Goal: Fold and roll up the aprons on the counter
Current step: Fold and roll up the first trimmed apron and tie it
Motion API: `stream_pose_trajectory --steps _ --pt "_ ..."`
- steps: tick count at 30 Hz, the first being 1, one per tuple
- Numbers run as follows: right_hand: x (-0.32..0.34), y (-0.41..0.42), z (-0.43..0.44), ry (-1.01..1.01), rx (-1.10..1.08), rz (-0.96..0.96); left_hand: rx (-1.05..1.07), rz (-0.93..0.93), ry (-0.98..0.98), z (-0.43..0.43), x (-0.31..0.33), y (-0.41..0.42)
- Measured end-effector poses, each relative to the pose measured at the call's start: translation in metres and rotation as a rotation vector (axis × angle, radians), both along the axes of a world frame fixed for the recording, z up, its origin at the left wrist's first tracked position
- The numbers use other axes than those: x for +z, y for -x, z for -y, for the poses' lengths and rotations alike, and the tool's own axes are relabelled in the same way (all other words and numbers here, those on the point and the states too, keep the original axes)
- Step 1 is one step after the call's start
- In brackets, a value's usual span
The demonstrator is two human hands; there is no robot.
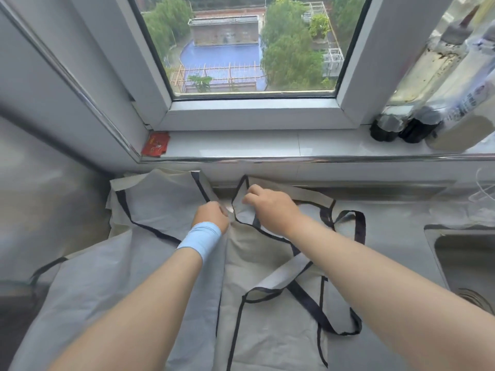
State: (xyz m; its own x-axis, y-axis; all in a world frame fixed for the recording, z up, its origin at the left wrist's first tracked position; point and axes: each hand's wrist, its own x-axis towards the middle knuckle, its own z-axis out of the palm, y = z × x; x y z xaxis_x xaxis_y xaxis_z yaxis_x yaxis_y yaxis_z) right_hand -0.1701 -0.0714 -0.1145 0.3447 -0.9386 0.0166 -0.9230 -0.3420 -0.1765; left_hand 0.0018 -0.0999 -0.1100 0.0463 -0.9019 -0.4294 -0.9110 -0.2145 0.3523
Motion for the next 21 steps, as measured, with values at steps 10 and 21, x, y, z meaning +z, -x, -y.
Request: stream_pose_trajectory --steps 10,21 --pt "0.004 -0.044 0.046 -0.113 -0.018 -0.214 -0.067 -0.232 -0.266 -0.004 -0.013 -0.018" --pt "0.004 -0.032 0.034 0.075 -0.092 0.345 -0.135 0.067 -0.111 0.000 0.001 -0.020"
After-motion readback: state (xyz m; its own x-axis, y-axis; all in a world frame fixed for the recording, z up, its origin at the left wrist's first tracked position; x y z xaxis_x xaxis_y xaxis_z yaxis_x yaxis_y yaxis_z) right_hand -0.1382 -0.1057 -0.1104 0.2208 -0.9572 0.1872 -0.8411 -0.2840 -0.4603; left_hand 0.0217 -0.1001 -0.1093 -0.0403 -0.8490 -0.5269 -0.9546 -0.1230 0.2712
